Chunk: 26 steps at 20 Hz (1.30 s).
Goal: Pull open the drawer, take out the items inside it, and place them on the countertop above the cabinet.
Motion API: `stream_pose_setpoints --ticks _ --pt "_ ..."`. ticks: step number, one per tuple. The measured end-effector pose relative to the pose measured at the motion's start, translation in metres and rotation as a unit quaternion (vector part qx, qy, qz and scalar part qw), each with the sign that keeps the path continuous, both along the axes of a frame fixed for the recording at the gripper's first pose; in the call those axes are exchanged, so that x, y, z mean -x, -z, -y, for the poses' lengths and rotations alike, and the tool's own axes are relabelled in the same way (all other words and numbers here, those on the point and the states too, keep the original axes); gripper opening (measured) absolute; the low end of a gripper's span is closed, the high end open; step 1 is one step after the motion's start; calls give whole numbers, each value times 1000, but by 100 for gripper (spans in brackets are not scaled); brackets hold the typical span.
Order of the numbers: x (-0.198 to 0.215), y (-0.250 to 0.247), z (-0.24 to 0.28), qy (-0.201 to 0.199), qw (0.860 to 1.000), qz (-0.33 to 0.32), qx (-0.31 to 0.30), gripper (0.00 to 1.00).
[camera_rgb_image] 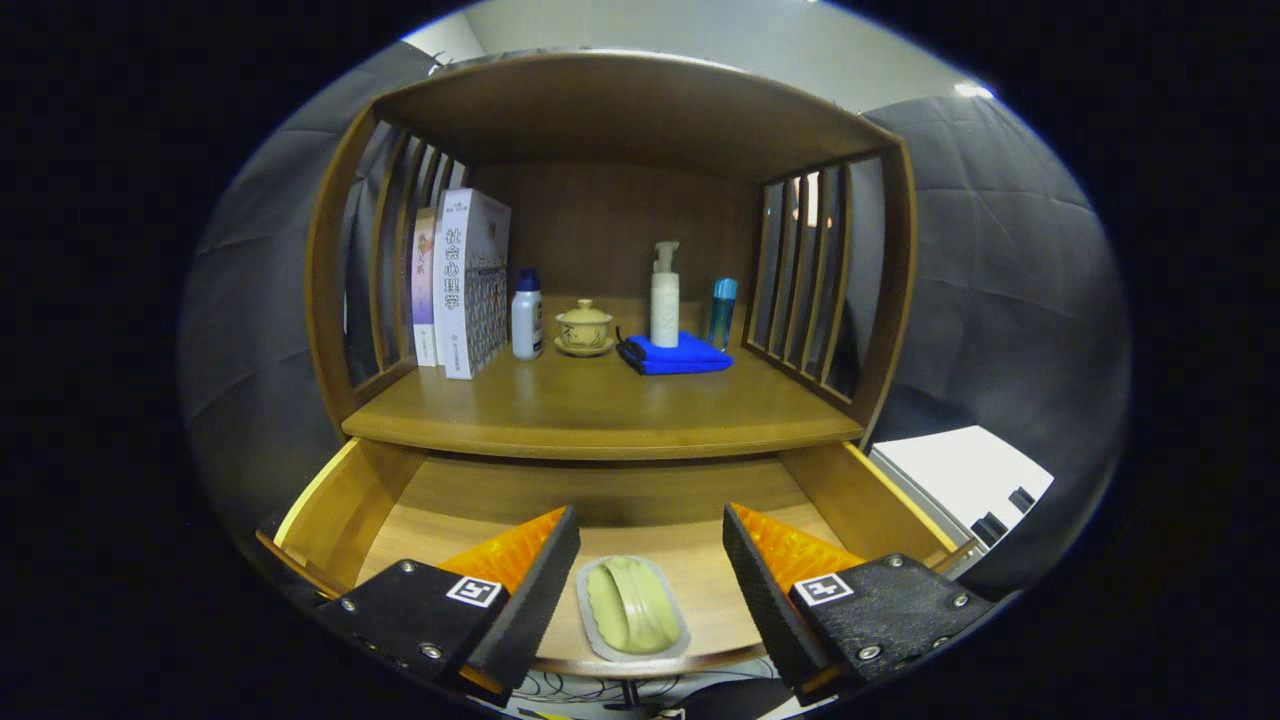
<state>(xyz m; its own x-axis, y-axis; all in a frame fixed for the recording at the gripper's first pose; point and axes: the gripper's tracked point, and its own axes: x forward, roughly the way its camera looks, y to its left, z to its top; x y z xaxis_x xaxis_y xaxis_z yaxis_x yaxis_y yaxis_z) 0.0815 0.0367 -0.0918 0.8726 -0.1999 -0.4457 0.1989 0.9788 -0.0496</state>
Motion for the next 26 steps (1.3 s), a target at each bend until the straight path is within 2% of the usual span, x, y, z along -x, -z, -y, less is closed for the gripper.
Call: stream_pose_setpoints --ticks 7,10,13,16,18,21,22,26 --pt "-25 58 -12 -17 993 -116 -12 91" --pt "-15 75 -6 -7 986 -164 -13 88" --pt "-3 85 -1 19 981 -185 -50 78" --pt "4 93 -2 24 977 -201 -74 70" --pt "7 96 -2 16 975 -213 -68 59" --pt "7 97 -3 6 975 -215 -51 31" --pt "8 96 -3 8 975 -216 -50 25" --pt "5 81 -2 12 981 -186 -58 21"
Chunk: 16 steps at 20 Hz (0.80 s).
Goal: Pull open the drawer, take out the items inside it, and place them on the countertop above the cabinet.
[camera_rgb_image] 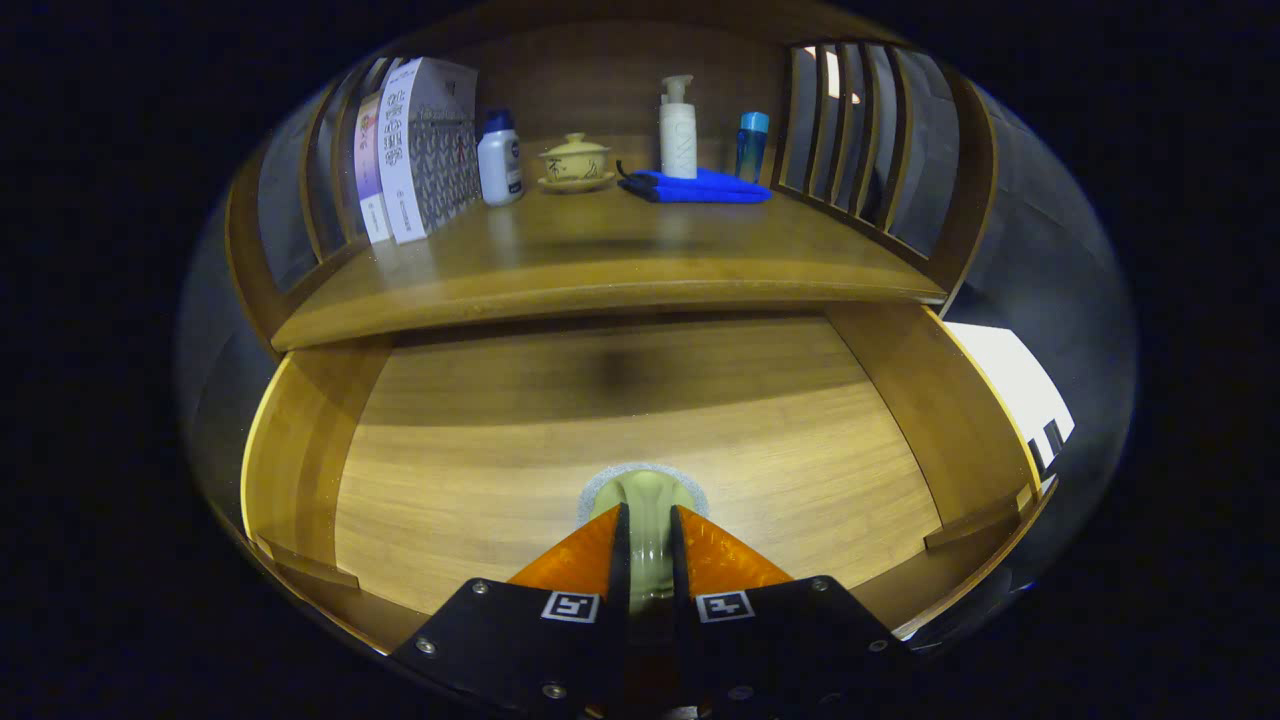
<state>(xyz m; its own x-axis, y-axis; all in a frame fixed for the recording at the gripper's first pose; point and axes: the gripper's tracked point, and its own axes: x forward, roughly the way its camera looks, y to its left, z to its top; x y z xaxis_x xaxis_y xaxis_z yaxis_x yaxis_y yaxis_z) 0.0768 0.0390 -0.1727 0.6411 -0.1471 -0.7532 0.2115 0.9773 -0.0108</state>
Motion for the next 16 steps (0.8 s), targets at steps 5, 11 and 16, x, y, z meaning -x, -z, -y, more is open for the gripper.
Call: stream_pose_setpoints --ticks 5,11,16 --pt "-3 -37 9 7 999 51 11 21" --pt "-5 -87 26 16 992 120 29 21" --pt "-24 -129 33 18 983 178 40 21"
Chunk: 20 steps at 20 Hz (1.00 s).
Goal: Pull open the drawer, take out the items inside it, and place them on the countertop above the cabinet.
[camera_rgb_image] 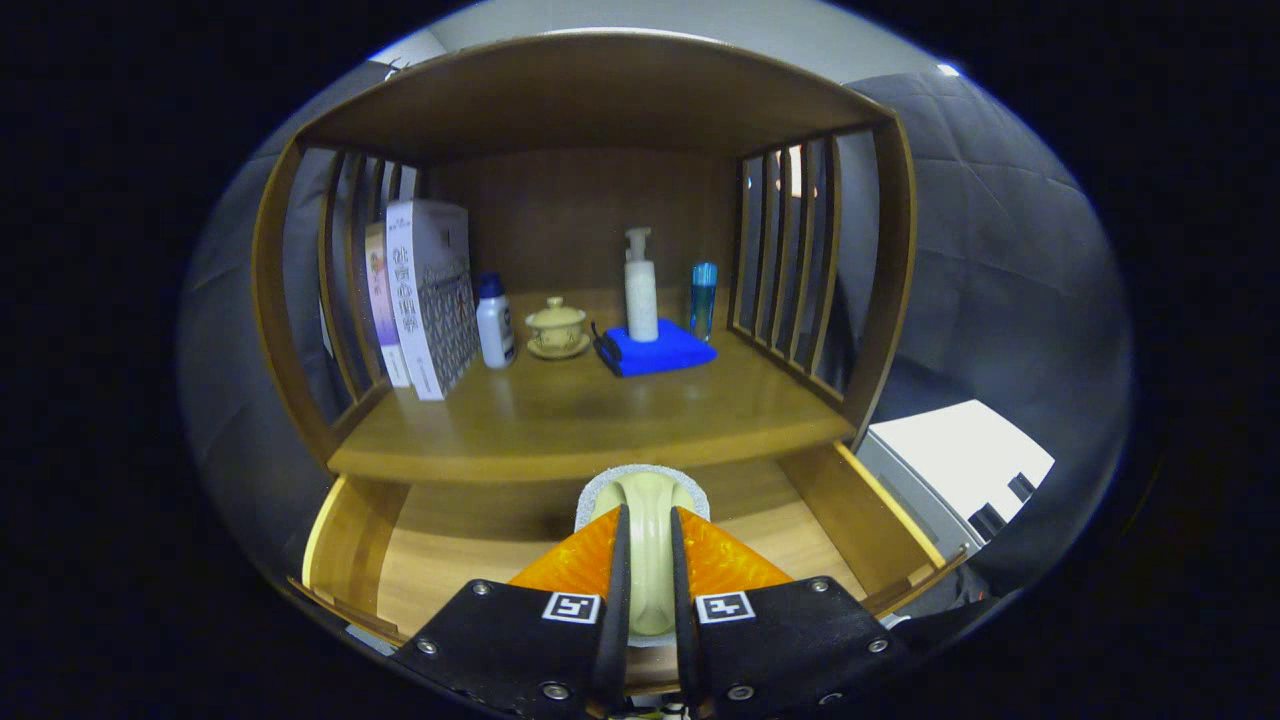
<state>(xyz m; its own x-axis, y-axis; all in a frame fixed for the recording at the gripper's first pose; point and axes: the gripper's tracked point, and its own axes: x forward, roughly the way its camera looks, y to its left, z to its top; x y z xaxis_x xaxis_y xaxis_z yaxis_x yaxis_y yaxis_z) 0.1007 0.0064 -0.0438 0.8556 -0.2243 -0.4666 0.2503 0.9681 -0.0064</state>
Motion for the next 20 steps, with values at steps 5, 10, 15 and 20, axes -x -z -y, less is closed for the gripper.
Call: stream_pose_setpoints --ticks 5,10,15,20 --pt "-39 -20 -2 -17 999 24 14 21" --pt "-82 -28 -1 -36 998 48 20 21" --pt "-114 -21 5 -47 998 41 13 21" --pt "-142 -1 11 -63 998 26 5 21"
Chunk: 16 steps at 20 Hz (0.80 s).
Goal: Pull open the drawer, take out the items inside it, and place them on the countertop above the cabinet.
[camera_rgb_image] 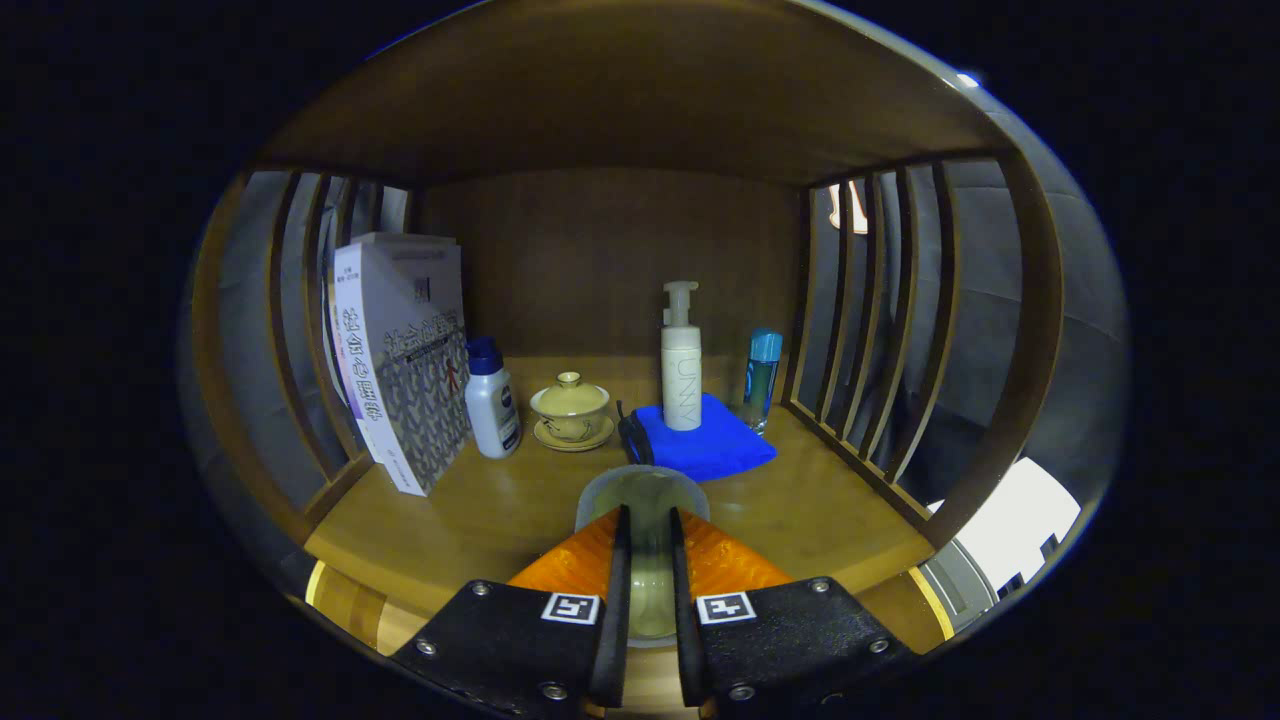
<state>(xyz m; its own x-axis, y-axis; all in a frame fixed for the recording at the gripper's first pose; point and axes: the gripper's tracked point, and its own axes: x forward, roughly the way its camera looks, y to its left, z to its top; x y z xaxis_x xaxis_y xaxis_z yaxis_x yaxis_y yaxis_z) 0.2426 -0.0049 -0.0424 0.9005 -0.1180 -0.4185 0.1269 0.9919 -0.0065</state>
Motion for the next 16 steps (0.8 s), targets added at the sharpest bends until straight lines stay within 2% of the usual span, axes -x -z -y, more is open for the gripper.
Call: stream_pose_setpoints --ticks 3,5,10,16 --pt "-12 2 0 -8 1000 3 -4 22" --pt "-11 -3 2 -10 1000 14 0 26" --pt "2 -31 -5 -25 998 64 6 97" --pt "57 -75 -8 -8 992 121 22 97"
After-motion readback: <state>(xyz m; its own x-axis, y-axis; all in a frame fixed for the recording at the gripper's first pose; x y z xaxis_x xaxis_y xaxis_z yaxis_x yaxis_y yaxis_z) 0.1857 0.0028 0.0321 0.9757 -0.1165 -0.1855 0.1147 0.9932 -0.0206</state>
